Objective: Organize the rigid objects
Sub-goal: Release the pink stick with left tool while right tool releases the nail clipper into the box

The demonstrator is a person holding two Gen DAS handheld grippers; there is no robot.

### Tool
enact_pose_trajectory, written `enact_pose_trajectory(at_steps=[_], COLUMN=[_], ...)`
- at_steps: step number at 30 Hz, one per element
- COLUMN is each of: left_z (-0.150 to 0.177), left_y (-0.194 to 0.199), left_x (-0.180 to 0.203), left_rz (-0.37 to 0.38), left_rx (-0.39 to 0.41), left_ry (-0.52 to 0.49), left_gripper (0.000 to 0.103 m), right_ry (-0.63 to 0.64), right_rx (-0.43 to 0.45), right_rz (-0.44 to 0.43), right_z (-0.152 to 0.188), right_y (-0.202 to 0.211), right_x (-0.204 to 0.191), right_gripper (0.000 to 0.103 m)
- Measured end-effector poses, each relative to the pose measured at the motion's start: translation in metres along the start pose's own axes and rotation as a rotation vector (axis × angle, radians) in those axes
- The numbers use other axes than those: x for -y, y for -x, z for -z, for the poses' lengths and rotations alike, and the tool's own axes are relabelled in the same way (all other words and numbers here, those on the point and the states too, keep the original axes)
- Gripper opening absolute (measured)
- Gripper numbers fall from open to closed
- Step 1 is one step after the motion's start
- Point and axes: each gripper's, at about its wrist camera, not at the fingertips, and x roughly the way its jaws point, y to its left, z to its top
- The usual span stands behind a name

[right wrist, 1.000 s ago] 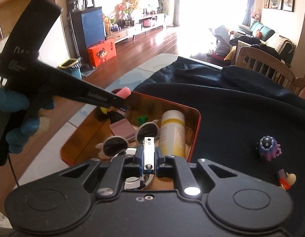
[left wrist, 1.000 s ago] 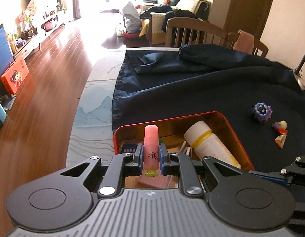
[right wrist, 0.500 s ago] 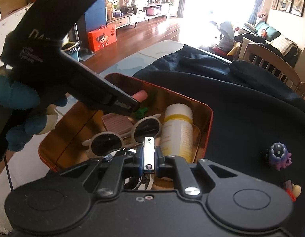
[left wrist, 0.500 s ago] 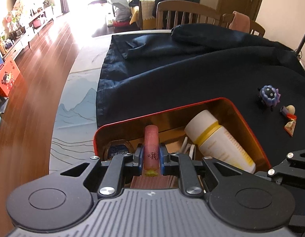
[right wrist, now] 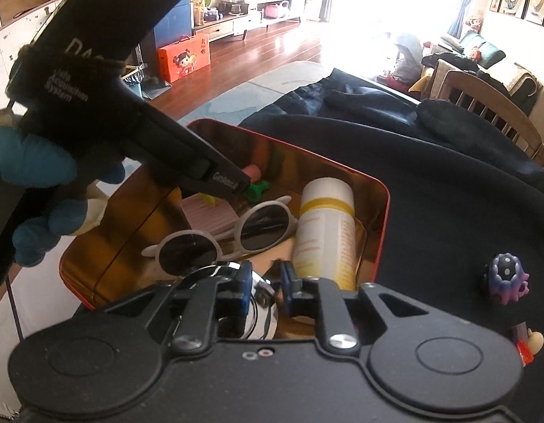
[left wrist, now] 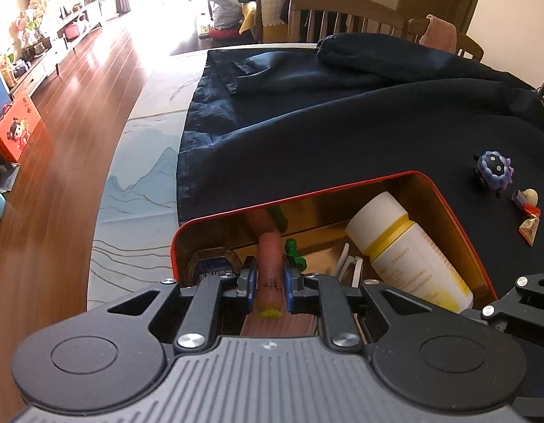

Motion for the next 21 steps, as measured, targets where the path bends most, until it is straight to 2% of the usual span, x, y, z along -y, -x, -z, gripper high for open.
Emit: enact_pose_trajectory(at_steps=[7,15,17,21], left_z=[0.001,0.006,0.008,0.012], left_y=[0.003,0.015,0.020,0.030], left_x=[-0.001,-0.001,0.000,0.002], left_rz=[-0.010,-0.011,-0.009,0.003], left_rx=[-0.007,0.002,0.011,0.029], left_ry=[0.022,0.047,0.050,0.050], left_gripper=[0.016,0.016,0.021,0.023], right_ry=[-0.026,-0.045,-0.053,-0.070], right_rx=[0.014,0.033,0.039,0.055], right_rz=[-0.013,-0.044,-0.051,-0.072], right_z=[0.000,0.002,0.003,0.006], right_y=[0.009,0.023,0.027,0.037], right_x=[0.004,0.003,0.004,0.005], right_gripper=[0.021,0.031,0.033,0.035])
